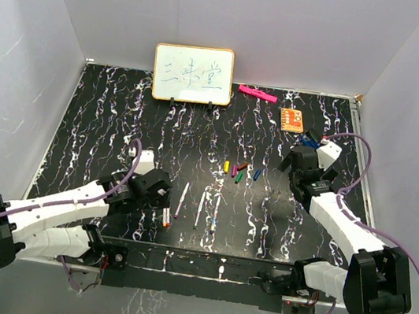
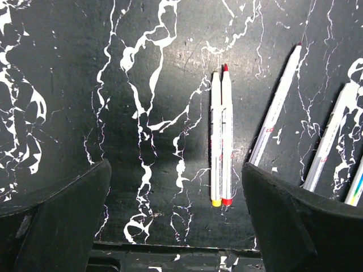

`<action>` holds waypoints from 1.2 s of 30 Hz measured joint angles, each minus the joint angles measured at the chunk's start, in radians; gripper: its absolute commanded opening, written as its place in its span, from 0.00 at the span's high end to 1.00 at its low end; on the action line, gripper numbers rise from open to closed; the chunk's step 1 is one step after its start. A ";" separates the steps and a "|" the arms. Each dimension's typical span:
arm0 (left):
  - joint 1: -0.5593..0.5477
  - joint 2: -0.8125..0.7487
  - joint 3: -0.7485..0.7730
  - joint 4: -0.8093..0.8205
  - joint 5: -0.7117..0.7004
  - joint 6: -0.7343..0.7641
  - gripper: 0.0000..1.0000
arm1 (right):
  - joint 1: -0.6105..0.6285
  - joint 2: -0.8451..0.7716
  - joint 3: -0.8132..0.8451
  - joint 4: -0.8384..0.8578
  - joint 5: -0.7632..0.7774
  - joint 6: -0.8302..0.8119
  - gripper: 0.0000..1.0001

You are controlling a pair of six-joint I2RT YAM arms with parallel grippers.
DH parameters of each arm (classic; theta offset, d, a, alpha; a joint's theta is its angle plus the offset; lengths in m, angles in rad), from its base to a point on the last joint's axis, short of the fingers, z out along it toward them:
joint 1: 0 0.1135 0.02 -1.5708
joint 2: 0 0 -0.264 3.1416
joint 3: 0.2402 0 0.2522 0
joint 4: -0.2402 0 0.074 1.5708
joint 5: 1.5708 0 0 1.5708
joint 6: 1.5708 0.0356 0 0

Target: Insert the pens into the pen caps

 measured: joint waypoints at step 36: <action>-0.001 0.259 -0.033 0.114 0.106 0.053 0.30 | 0.006 -0.094 -0.020 -0.034 0.058 -0.003 0.20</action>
